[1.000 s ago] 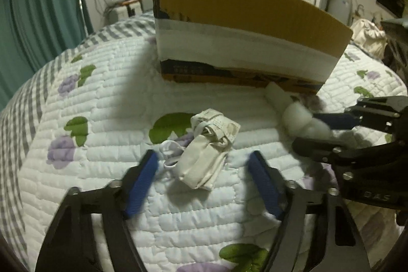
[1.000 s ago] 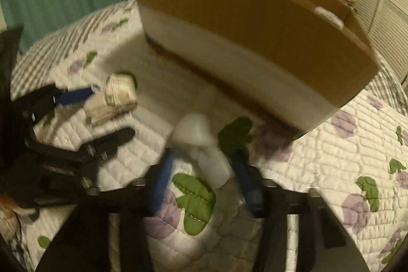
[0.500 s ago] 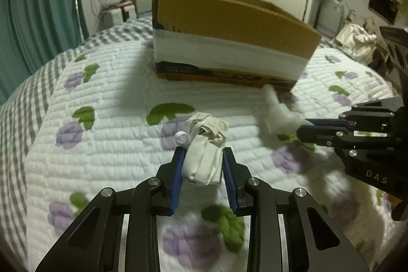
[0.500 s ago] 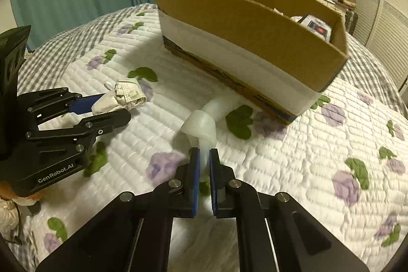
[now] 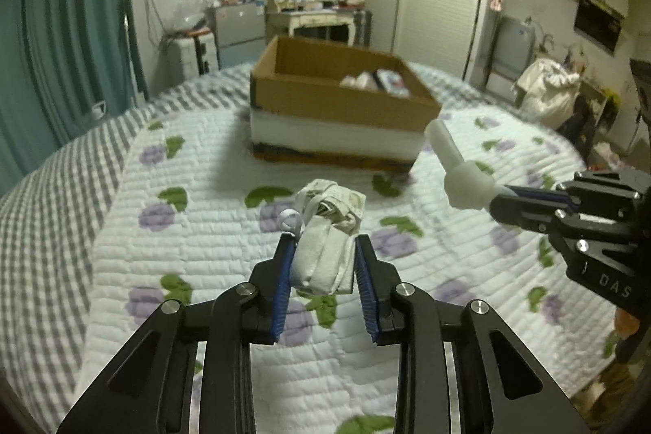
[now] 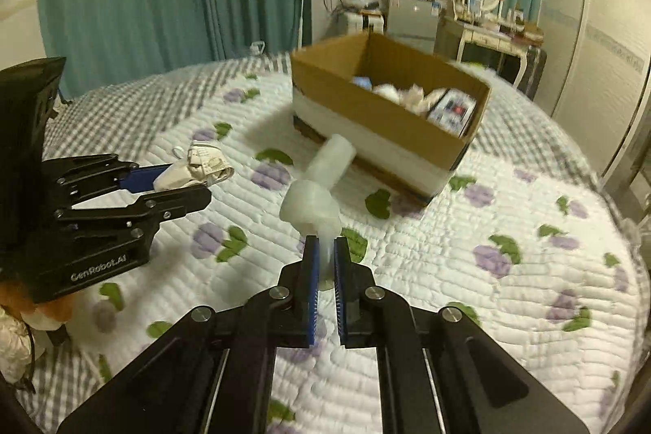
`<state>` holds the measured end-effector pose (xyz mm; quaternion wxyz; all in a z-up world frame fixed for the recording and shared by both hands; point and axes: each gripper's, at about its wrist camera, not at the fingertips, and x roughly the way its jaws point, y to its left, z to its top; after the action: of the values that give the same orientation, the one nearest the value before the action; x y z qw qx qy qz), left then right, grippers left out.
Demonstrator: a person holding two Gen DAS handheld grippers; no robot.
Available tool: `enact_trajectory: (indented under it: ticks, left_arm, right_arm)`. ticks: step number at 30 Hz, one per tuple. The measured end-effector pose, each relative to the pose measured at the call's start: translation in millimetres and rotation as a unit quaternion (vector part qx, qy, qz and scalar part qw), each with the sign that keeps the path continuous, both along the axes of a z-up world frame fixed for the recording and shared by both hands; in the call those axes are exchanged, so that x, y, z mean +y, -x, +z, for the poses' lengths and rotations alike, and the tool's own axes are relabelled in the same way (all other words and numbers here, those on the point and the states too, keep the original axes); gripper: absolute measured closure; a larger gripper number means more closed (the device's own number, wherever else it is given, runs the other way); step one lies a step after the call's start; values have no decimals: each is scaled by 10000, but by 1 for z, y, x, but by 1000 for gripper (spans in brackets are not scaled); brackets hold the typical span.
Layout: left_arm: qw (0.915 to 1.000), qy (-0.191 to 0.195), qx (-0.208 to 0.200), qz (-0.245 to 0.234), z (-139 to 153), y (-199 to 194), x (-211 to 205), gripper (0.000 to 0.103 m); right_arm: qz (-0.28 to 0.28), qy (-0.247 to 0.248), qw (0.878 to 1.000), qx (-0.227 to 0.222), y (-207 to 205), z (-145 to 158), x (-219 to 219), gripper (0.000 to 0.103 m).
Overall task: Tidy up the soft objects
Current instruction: 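Carry both items into the box and open both tools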
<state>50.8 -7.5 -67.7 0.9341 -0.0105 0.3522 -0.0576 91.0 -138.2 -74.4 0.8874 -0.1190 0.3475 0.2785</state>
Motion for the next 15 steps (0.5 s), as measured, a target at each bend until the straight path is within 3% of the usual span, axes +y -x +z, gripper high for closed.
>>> enact_trajectory:
  ticks: [9, 15]
  left_arm:
    - [9976, -176, -664, -84, 84, 15, -11, 74]
    - [9923, -373, -1179, -111, 131, -12, -17, 74]
  right_arm:
    - [-150, -229, 9976, -637, 23, 87, -15, 96]
    - [-219, -367, 9931, -1090, 5, 142, -18, 96]
